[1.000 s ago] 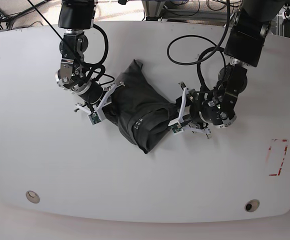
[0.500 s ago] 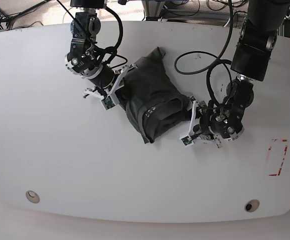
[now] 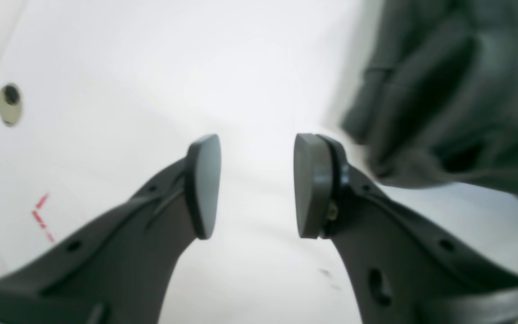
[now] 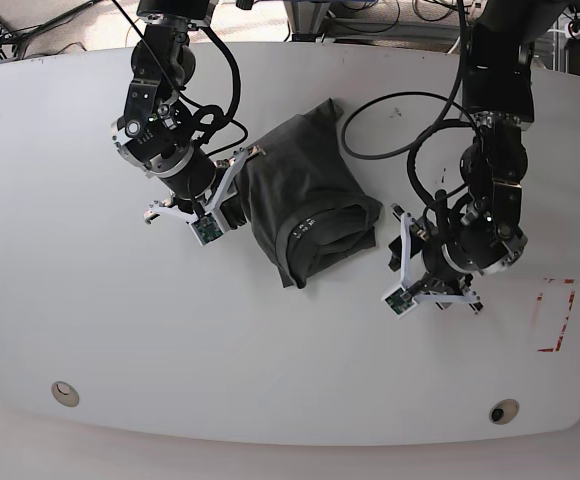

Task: Fold the T-shirt properly
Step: 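Fold the bundle edge over with both grippers and flatten it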

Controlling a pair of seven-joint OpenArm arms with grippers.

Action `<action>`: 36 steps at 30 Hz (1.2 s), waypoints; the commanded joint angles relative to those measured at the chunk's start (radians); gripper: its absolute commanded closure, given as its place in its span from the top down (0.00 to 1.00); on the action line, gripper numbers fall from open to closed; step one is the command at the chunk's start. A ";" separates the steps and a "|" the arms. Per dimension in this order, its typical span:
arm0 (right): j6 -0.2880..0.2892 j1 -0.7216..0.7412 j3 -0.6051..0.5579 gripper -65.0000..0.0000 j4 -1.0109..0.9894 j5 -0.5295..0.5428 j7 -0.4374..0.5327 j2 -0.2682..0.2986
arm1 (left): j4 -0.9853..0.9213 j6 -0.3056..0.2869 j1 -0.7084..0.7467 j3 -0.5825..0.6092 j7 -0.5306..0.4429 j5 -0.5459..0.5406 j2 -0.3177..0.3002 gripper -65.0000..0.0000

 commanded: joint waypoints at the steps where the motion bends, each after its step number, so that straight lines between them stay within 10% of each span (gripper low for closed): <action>1: 0.001 0.010 -0.002 0.08 0.017 0.023 0.010 0.022 | 0.075 -0.004 0.039 -0.002 0.005 -0.013 0.032 0.37; 19: 0.001 0.006 -0.004 0.08 -0.225 0.022 0.138 0.028 | 0.015 -0.004 0.267 -0.004 -0.135 -0.006 0.118 0.37; 36: 0.001 -0.072 -0.004 0.07 -0.333 0.020 0.254 0.028 | -0.494 -0.004 -0.036 0.001 -0.314 -0.007 0.025 0.37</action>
